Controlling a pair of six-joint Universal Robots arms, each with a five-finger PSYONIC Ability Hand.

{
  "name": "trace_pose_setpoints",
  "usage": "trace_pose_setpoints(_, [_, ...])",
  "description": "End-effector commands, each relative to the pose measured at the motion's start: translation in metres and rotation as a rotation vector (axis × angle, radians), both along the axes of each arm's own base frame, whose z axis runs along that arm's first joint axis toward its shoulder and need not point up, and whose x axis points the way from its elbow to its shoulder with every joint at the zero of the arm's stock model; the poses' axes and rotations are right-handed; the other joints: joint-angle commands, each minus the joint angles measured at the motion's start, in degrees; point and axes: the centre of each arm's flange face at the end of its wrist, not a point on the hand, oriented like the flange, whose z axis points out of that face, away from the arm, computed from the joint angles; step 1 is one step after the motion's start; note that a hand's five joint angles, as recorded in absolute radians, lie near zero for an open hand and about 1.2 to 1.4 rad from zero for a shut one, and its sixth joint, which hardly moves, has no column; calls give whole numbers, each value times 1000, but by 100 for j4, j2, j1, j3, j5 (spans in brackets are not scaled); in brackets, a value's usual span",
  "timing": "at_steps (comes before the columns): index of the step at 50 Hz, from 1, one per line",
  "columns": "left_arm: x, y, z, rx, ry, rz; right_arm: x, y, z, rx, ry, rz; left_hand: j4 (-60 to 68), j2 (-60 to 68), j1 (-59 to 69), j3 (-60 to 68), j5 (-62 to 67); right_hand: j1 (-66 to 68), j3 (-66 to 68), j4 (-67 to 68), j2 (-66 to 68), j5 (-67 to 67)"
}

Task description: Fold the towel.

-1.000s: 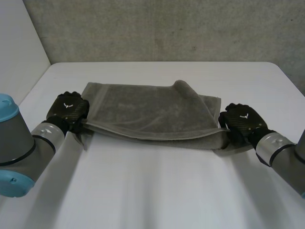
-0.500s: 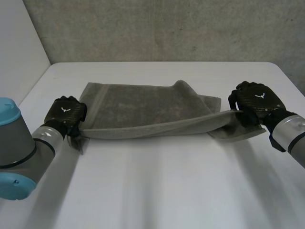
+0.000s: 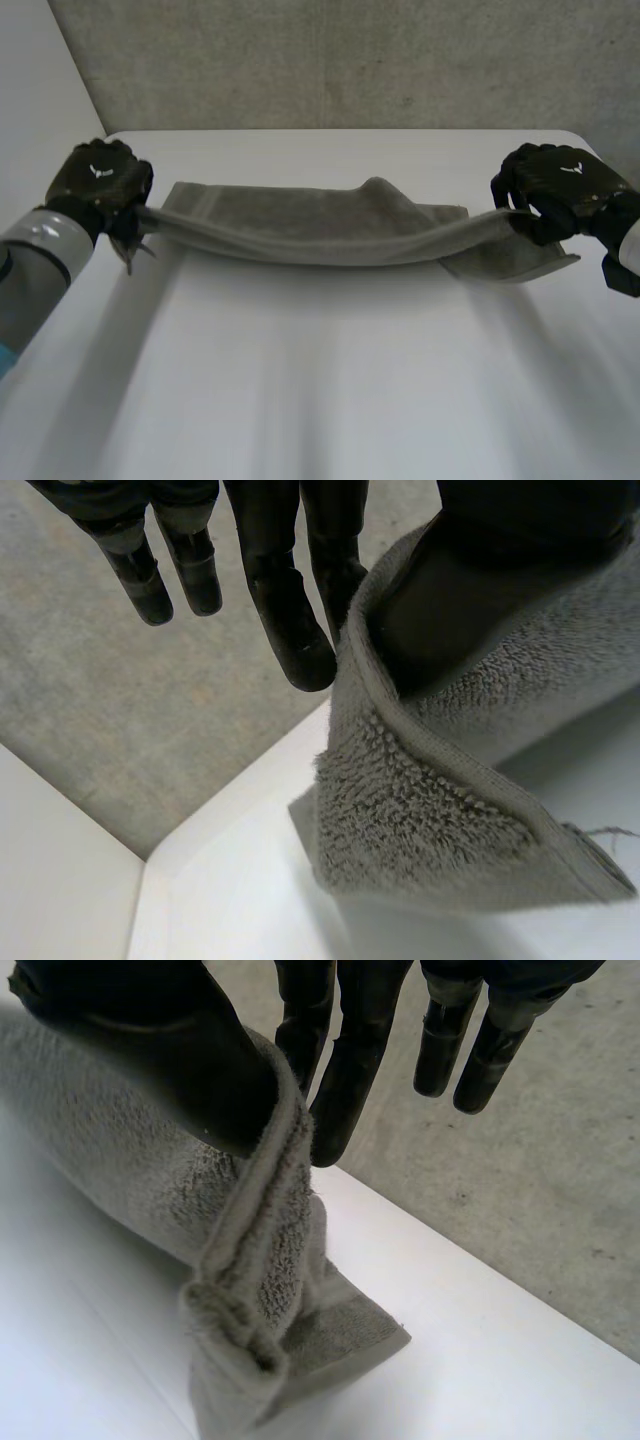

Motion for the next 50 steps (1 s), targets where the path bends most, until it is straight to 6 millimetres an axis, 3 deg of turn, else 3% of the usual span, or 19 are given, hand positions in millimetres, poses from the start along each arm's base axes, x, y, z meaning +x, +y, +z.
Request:
trace_pose_setpoints(1, [-6, -37, -11, 39, -7, 4, 15, -40, -8, 7, 86, 35, -376, 286, 549, -330, 451, 408, -301, -435, 524, 332])
trace_pose_setpoints(7, [-20, -81, -17, 23, -4, -5, 36, -67, -5, -64, 130, 10, -376, 286, 549, -330, 451, 408, -301, -435, 524, 332])
trace_pose_setpoints(9, [-22, -93, -9, -21, 5, 2, 44, -88, 18, -179, 125, -29, -376, 286, 549, -330, 451, 408, -301, -435, 524, 332])
trace_pose_setpoints(12, [-27, -115, 25, -149, 35, 4, 46, -99, 40, -271, 112, -56, -376, 286, 549, -330, 451, 408, -301, -435, 524, 332])
trace_pose_setpoints(14, [-35, -123, 75, -304, 91, -9, 51, -106, 98, -489, 45, -103, -376, 286, 549, -330, 451, 408, -301, -435, 524, 332])
trace_pose_setpoints(15, [-35, -123, 76, -305, 91, -9, 52, -106, 98, -490, 45, -104, -376, 286, 549, -330, 451, 408, -301, -435, 524, 332])
trace_pose_setpoints(16, [-38, -119, 106, -385, 135, -24, 53, -105, 127, -589, -3, -124, -376, 286, 549, -330, 451, 408, -301, -435, 524, 332])
trace_pose_setpoints(17, [-38, -119, 106, -386, 135, -24, 51, -100, 153, -666, -55, -133, -376, 286, 549, -330, 451, 408, -301, -435, 524, 332])
trace_pose_setpoints(19, [-36, -104, 168, -550, 239, -47, 50, -92, 172, -711, -97, -129, -376, 286, 549, -330, 451, 408, -301, -435, 524, 332])
trace_pose_setpoints(22, [-31, -88, 201, -644, 303, -66, 49, -80, 183, -716, -133, -111, -376, 286, 549, -330, 451, 408, -301, -435, 524, 332])
trace_pose_setpoints(24, [-31, -85, 204, -650, 311, -73, 50, -78, 175, -688, -125, -99, -376, 286, 549, -330, 451, 408, -301, -435, 524, 332])
trace_pose_setpoints(28, [-33, -83, 183, -586, 287, -101, 48, -66, 139, -588, -79, -48, -376, 286, 549, -330, 451, 408, -301, -435, 524, 332])
trace_pose_setpoints(30, [-34, -85, 138, -447, 246, -150, 48, -61, 124, -563, -61, -23, -376, 286, 549, -330, 451, 408, -301, -435, 524, 332])
trace_pose_setpoints(31, [-34, -85, 137, -447, 245, -150, 48, -61, 124, -563, -61, -23, -376, 286, 549, -330, 451, 408, -301, -435, 524, 332])
trace_pose_setpoints(36, [-13, -84, 39, -198, 170, -155, 46, -40, 47, -418, 27, 51, -376, 286, 549, -330, 451, 408, -301, -435, 524, 332])
trace_pose_setpoints(37, [-13, -83, 38, -197, 170, -155, 46, -40, 47, -417, 27, 51, -376, 286, 549, -330, 451, 408, -301, -435, 524, 332])
trace_pose_setpoints(39, [-11, -78, 17, -161, 146, -157, 35, -33, 8, -313, 66, 50, -376, 286, 549, -330, 451, 408, -301, -435, 524, 332])
trace_pose_setpoints(41, [-8, -65, -21, -99, 94, -156, 29, -27, -11, -259, 87, 56, -376, 286, 549, -330, 451, 408, -301, -435, 524, 332])
trace_pose_setpoints(50, [-2, -39, -77, -16, -11, -156, 17, 8, -73, -110, 171, 137, -376, 286, 549, -330, 451, 408, -301, -435, 524, 332])
